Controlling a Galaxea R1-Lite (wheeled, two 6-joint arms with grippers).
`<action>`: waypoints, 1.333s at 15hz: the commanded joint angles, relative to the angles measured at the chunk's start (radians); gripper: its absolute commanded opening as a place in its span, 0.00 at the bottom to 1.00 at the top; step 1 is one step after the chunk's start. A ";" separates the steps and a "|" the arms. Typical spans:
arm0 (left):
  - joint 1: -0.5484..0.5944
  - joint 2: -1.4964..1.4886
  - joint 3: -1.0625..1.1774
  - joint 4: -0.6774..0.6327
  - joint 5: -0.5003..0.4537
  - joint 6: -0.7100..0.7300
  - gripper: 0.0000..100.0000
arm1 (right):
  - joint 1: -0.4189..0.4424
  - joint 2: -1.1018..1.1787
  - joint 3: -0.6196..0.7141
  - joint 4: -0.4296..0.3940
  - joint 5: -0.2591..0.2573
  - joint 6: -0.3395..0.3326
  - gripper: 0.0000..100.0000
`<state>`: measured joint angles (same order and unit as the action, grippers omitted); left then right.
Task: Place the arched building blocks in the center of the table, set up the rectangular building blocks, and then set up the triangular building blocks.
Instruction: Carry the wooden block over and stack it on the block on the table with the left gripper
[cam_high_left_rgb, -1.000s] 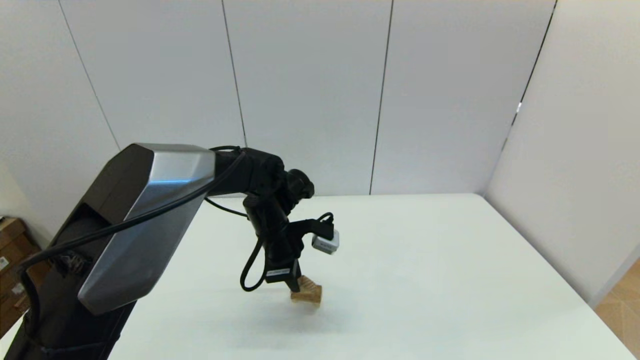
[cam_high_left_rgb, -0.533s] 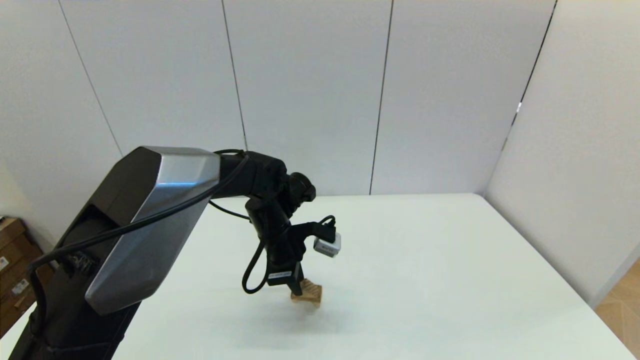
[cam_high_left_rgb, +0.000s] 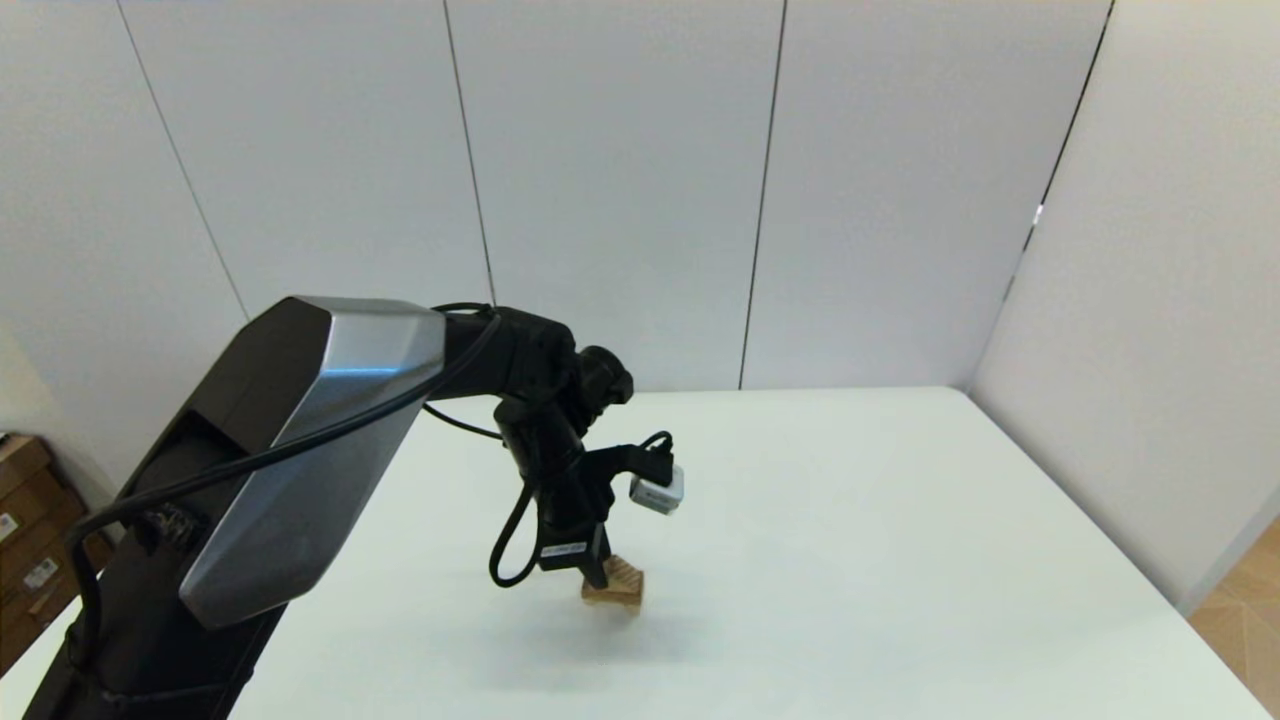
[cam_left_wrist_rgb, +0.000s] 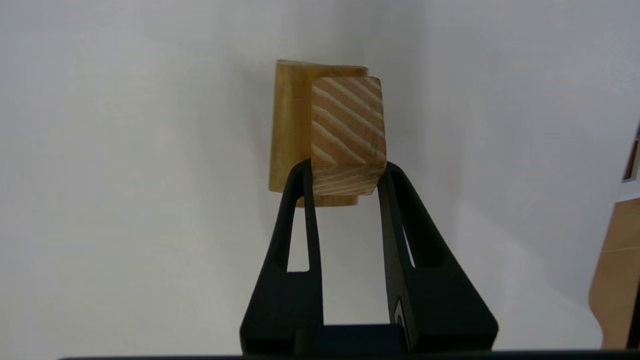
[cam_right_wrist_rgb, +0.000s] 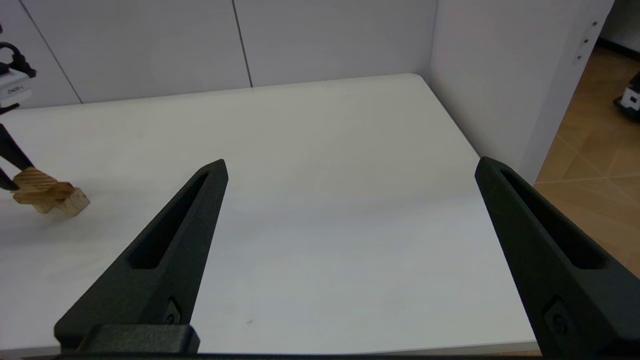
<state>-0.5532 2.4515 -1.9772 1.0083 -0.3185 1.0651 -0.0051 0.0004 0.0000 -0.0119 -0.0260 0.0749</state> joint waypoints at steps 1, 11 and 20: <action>0.001 0.007 0.000 -0.008 -0.004 0.006 0.00 | -0.001 0.000 0.000 0.000 0.000 0.000 1.00; 0.009 0.006 0.000 -0.002 -0.004 0.026 0.00 | 0.001 0.000 0.000 0.000 0.000 0.000 1.00; 0.013 0.004 0.000 0.009 -0.002 0.026 0.00 | -0.001 0.000 0.000 0.000 0.000 0.000 1.00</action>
<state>-0.5398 2.4568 -1.9772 1.0091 -0.3189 1.0843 -0.0051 0.0004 0.0000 -0.0119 -0.0260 0.0749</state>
